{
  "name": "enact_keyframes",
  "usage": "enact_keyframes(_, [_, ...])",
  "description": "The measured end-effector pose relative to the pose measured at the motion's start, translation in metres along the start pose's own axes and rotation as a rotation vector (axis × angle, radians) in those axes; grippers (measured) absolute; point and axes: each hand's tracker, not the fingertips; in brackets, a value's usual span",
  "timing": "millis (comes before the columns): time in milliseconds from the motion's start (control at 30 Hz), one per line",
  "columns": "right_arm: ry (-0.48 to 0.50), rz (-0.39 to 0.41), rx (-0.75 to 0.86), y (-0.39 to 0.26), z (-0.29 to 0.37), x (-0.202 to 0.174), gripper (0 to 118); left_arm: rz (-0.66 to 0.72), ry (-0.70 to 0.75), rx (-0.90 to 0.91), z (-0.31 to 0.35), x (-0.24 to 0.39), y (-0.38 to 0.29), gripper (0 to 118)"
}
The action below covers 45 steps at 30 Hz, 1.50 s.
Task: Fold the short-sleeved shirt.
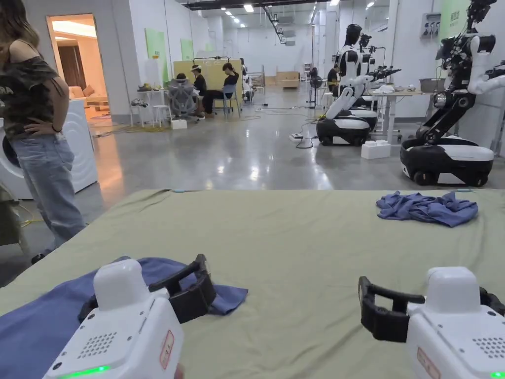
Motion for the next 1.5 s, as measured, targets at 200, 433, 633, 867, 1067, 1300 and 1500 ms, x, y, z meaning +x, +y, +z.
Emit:
enact_keyframes(200, [-0.007, -0.039, 0.007, 0.004, 0.000, 0.000, 118, -0.047, 0.020, 0.032, 0.000, -0.003, -0.005, 118])
enact_keyframes(433, [-0.035, -0.119, -0.003, 0.005, 0.000, 0.006, 118, -0.121, 0.043, 0.041, -0.003, -0.002, -0.004, 118])
enact_keyframes(633, [-0.052, -0.114, -0.005, 0.005, 0.006, 0.005, 118, -0.158, 0.009, 0.123, 0.010, -0.001, -0.011, 118])
enact_keyframes(867, [-0.072, -0.078, 0.012, 0.007, 0.004, 0.006, 118, -0.203, -0.026, 0.092, 0.013, 0.003, -0.006, 118])
enact_keyframes(1067, [-0.080, -0.067, 0.013, 0.006, 0.005, 0.005, 118, -0.206, 0.013, 0.102, 0.013, 0.001, -0.005, 118])
enact_keyframes(1300, [-0.083, -0.080, 0.020, 0.004, 0.003, 0.009, 118, -0.230, 0.010, 0.121, 0.016, 0.001, -0.006, 118])
enact_keyframes(1500, [-0.095, -0.054, 0.024, 0.006, 0.005, 0.005, 118, -0.221, 0.019, 0.116, 0.015, 0.002, -0.004, 118])
